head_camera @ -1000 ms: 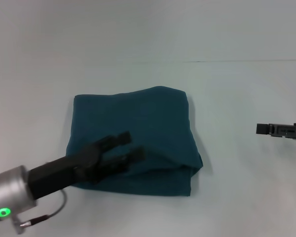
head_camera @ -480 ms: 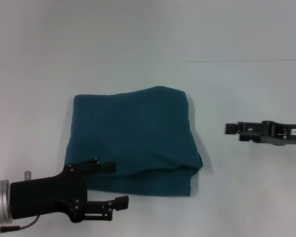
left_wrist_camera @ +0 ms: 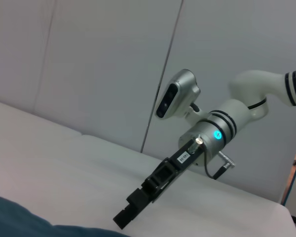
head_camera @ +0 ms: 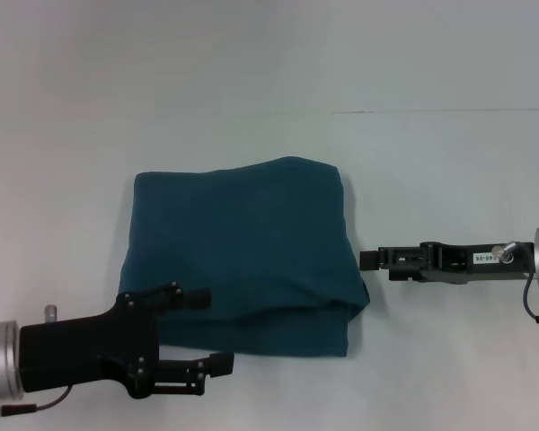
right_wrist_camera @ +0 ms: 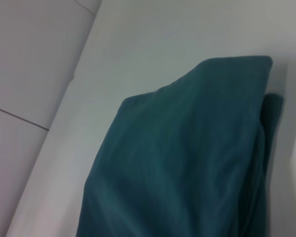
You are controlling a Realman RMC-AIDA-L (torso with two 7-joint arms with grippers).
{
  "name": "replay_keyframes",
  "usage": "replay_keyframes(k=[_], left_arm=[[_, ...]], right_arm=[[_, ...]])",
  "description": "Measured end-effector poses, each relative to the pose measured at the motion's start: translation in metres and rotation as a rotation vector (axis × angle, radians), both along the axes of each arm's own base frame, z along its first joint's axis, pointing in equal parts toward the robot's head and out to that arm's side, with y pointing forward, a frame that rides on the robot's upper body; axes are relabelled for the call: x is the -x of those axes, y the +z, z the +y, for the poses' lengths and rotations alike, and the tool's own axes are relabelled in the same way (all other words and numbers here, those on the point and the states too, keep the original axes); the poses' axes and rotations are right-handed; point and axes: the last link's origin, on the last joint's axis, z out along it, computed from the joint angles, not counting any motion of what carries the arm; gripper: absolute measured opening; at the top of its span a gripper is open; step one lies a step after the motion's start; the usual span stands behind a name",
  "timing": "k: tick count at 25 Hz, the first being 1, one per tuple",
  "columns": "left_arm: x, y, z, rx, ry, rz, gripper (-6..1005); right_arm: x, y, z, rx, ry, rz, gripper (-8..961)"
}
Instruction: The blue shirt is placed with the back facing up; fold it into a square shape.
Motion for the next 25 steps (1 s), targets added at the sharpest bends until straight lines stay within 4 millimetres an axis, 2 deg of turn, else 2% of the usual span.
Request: replay_keyframes(k=[7,10,18,25], left_arm=[[0.000,-0.003,0.001,-0.001,0.012,0.003,948],[0.000,-0.002,0.002,-0.002,0.012,0.002,948],[0.001,-0.001,0.004,-0.013,0.022,0.009,948],[0.002,-0.001,0.006,-0.023,0.028,0.013,948]], right_arm=[[0.003,-0.009,0.000,0.003,-0.002,-0.006,904],[0.008,-0.015,0.002,0.009,0.005,-0.005,758],[0.016,-0.029,0.004,0.043,-0.010,-0.038,654],[0.014,-0.025,0.005,0.037,-0.013,-0.043,562]])
